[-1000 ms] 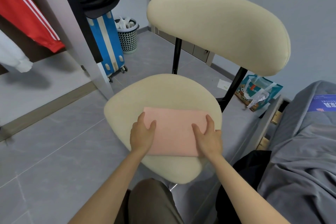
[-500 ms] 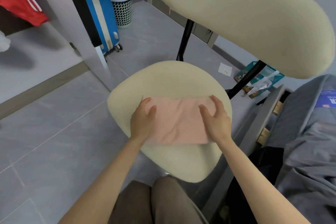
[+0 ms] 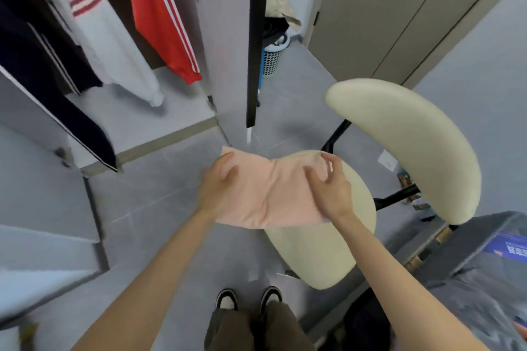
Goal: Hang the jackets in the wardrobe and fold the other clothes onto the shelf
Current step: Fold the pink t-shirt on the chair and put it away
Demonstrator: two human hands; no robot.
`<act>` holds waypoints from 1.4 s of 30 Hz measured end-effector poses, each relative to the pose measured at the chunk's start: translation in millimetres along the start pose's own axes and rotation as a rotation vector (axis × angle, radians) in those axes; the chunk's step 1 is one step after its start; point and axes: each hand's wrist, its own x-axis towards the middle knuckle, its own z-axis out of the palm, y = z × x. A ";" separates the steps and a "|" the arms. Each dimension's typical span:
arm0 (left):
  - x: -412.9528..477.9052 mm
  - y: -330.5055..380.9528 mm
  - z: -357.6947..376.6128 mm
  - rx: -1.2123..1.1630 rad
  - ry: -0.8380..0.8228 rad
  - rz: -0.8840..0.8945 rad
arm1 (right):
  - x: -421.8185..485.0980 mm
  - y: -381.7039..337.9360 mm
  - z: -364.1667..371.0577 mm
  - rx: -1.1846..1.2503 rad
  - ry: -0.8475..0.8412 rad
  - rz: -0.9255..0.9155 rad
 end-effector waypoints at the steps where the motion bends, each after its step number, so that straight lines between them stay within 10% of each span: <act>1: -7.4 11.8 -23.4 -0.025 0.037 0.011 | -5.8 -24.3 0.0 0.009 -0.024 -0.029; 14: -47.6 141.8 -313.7 -0.195 0.617 0.234 | -40.8 -323.1 37.4 0.223 -0.121 -0.579; 42: 128.8 383.1 -667.5 -0.253 0.995 0.557 | 94.8 -817.0 108.5 0.500 -0.160 -1.040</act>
